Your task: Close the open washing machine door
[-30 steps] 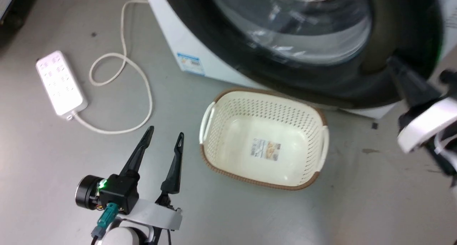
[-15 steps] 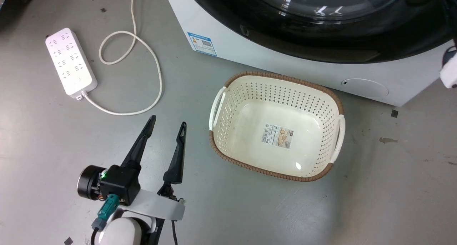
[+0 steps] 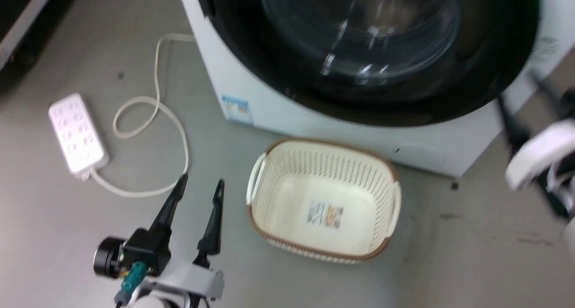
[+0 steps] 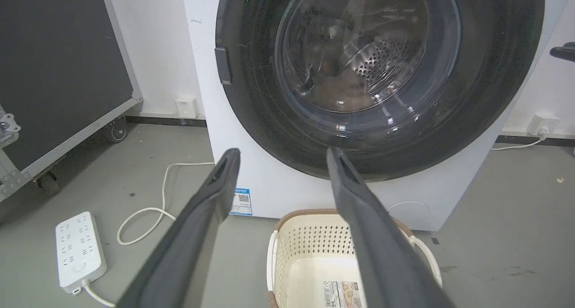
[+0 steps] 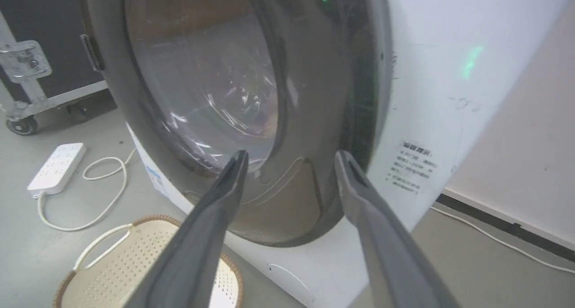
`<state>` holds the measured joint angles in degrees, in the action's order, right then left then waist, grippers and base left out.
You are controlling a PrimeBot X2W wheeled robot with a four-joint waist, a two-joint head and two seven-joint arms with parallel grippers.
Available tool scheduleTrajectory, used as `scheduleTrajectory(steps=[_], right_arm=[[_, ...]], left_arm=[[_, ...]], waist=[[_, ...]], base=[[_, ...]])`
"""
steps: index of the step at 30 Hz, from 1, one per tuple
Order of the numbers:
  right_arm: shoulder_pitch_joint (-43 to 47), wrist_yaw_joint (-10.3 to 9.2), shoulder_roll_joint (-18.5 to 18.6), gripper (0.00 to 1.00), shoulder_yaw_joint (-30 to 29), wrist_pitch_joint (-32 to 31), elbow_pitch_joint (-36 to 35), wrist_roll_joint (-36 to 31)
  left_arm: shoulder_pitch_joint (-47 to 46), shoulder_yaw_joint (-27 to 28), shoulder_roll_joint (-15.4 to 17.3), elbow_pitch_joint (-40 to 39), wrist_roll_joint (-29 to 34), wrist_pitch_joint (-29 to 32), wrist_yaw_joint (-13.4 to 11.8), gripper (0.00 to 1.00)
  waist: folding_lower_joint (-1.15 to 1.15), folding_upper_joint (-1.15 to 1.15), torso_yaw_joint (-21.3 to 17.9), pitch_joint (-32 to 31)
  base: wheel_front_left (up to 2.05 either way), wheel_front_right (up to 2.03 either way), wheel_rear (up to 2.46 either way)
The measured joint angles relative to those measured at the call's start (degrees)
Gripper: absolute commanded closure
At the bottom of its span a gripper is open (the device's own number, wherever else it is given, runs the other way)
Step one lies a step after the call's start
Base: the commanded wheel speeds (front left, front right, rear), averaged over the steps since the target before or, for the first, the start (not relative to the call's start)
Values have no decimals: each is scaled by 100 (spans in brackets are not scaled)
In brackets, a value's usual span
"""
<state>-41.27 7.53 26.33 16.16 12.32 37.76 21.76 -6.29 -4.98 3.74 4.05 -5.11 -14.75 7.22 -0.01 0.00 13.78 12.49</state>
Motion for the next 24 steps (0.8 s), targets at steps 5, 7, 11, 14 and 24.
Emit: scheduleTrajectory(steps=[5,7,11,14,24], right_arm=[[1135,1,-383,0,-318,193,-601,-138],[1663,0,-575,0,-586,213,-989,-264],[2693,0,-1063,0,-1189,221,-1956,-782],[3433,0,-1465,0,-1446,244,-2548,-1243],[4506,0,-2283,0,-1962,245,-3563,-2338]], left_arm=[[320,67,66,118,-1,0,0,0],[439,101,70,147,-1,0,0,0],[610,174,89,208,-11,0,0,0],[741,154,116,270,-24,0,0,0],[990,218,138,270,-138,0,0,0]], waist=[[0,0,-246,-535],[-1,0,-369,-725],[-1,0,-653,-1003],[-1,0,-851,-1170],[0,0,-1333,-1377]], base=[[0,0,0],[0,0,0],[0,0,0],[0,0,0],[0,0,0]])
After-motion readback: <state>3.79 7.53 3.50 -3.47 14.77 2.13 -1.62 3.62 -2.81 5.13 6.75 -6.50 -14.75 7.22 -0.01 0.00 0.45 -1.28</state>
